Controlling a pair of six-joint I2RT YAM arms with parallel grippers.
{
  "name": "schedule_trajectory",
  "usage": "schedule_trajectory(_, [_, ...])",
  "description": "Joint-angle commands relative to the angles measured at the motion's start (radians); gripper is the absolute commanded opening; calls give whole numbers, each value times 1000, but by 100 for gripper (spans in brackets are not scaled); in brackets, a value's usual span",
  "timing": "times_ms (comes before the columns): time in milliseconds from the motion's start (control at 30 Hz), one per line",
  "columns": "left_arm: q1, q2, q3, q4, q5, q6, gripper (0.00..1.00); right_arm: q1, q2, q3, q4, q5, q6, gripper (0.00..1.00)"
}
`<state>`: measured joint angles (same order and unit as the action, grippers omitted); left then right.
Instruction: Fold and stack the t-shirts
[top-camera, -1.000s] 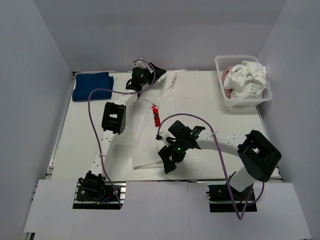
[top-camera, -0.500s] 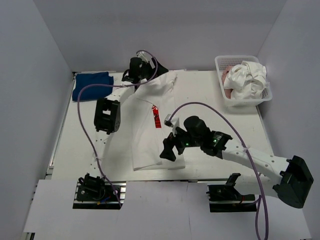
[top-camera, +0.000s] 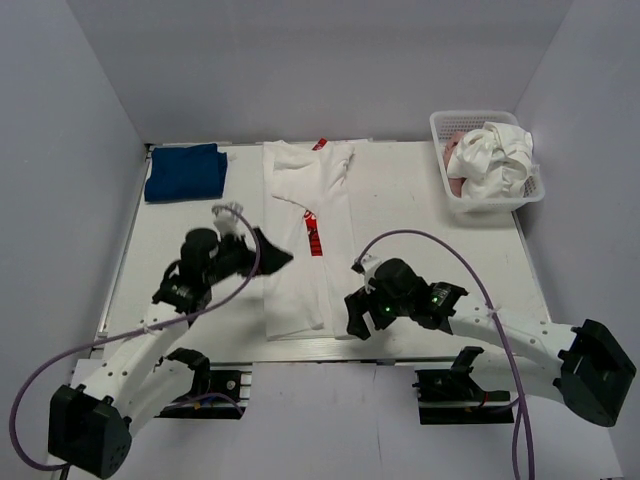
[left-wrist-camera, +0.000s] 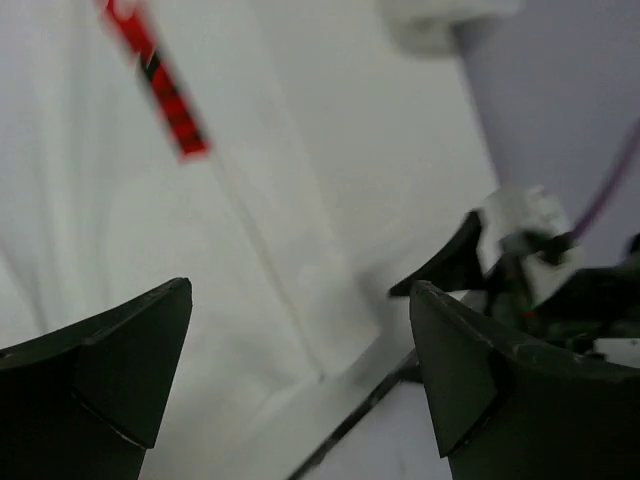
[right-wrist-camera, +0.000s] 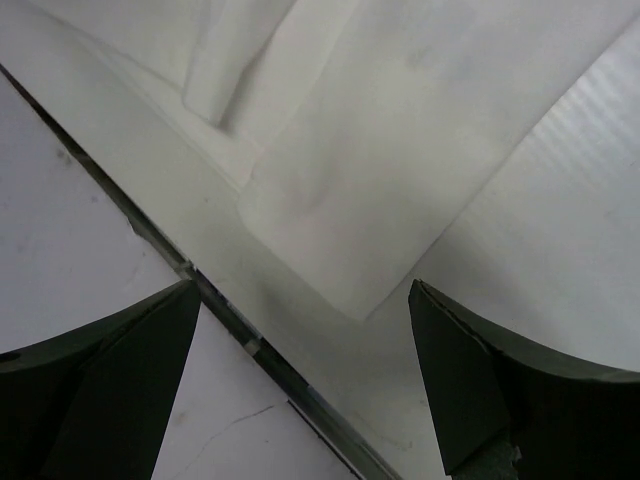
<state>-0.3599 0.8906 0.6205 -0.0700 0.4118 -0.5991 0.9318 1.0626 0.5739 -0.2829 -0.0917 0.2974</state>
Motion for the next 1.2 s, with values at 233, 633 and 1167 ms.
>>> schedule_trajectory(233, [-36,-164,-343,-419,78,-169,86,2,66,-59,5,-53,66,90])
schedule_trajectory(633, [-74,44,-381,-353,-39,-160,44,-2,149,-69,24,-45,88,85])
schedule_trajectory(1167, [-74,54,-240,-294,-36,-169,0,-1,209,110,-90,162,118,0])
